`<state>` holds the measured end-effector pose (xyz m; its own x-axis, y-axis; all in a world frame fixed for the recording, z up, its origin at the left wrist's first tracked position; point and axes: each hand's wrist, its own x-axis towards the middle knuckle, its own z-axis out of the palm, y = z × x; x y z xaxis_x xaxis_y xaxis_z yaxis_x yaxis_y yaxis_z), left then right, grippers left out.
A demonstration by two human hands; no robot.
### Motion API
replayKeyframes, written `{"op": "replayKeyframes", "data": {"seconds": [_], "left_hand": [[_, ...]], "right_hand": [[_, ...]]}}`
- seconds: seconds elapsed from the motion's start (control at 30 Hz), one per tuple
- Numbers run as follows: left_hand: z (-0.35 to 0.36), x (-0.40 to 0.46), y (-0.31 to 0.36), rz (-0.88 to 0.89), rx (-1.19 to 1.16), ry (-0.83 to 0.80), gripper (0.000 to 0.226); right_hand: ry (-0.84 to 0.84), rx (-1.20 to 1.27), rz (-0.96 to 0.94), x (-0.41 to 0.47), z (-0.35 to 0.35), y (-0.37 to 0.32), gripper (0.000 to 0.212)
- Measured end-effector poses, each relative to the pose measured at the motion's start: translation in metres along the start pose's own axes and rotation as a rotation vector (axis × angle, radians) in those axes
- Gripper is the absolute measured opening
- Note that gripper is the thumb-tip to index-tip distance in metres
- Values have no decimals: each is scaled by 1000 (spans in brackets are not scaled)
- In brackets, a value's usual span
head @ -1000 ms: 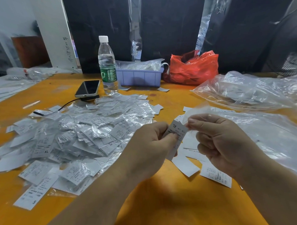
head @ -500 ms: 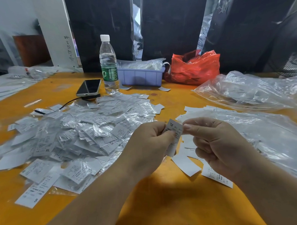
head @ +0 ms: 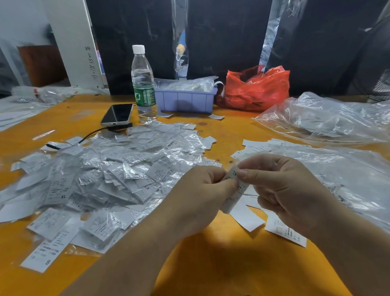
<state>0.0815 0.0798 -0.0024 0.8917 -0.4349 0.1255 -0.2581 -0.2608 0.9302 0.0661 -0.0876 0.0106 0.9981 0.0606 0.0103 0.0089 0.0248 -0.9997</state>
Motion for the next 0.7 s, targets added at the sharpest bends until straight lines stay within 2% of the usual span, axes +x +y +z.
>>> {"op": "replayKeyframes", "data": {"seconds": [0.2, 0.43, 0.53, 0.7], "left_hand": [[-4, 2, -5, 23, -5, 120, 23], [-9, 6, -5, -73, -161, 161, 14], [-8, 5, -4, -46, -133, 158, 12], [-4, 3, -3, 55, -130, 177, 8]], "right_hand": [[-40, -43, -16, 0, 0, 0, 22], [119, 78, -37, 2, -5, -4, 8], [147, 89, -57, 3, -5, -3, 12], [77, 50, -58, 2, -1, 1, 23]]}}
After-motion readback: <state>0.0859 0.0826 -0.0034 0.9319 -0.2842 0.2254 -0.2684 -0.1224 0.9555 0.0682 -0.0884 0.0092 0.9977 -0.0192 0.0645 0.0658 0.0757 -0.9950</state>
